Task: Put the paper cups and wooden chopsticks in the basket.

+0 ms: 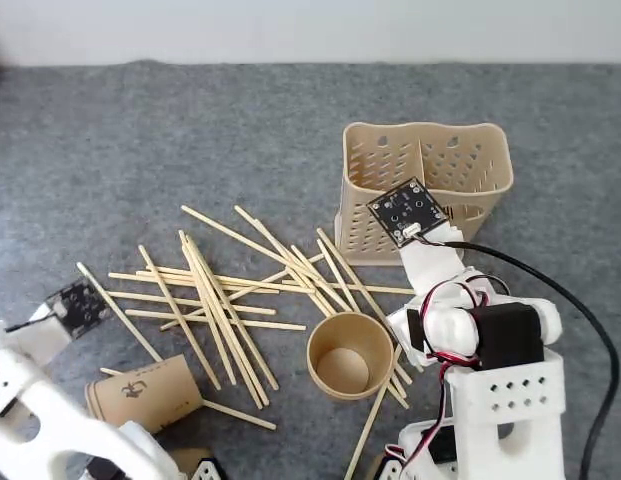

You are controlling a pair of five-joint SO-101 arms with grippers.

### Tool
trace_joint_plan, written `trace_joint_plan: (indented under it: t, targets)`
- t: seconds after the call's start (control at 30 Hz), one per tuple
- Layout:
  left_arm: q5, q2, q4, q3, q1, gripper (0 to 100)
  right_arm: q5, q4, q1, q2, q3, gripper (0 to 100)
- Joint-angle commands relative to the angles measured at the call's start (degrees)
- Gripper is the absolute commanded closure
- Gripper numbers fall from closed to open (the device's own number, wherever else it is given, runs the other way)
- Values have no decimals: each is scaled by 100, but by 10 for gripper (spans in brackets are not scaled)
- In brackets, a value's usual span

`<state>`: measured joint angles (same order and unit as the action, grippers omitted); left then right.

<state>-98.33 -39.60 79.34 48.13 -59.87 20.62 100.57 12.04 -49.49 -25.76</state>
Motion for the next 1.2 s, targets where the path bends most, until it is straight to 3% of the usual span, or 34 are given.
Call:
trace_joint_plan:
  t: [0.0,0.13,0.47,0.77,1.17]
  targets:
    - [-800,-167,826,-479,-281,765,26,189,-31,-127,193,845]
    - [-1029,-132,1266,-462,-237,765,18,198,-31,-127,193,845]
    - [-1037,-158,1292,295,774,799,26,207,-31,-145,193,847]
    - [-1011,-158,677,804,1284,827,26,215,-31,-136,193,847]
    - [-993,-158,695,910,1565,896,44,207,-31,-145,193,847]
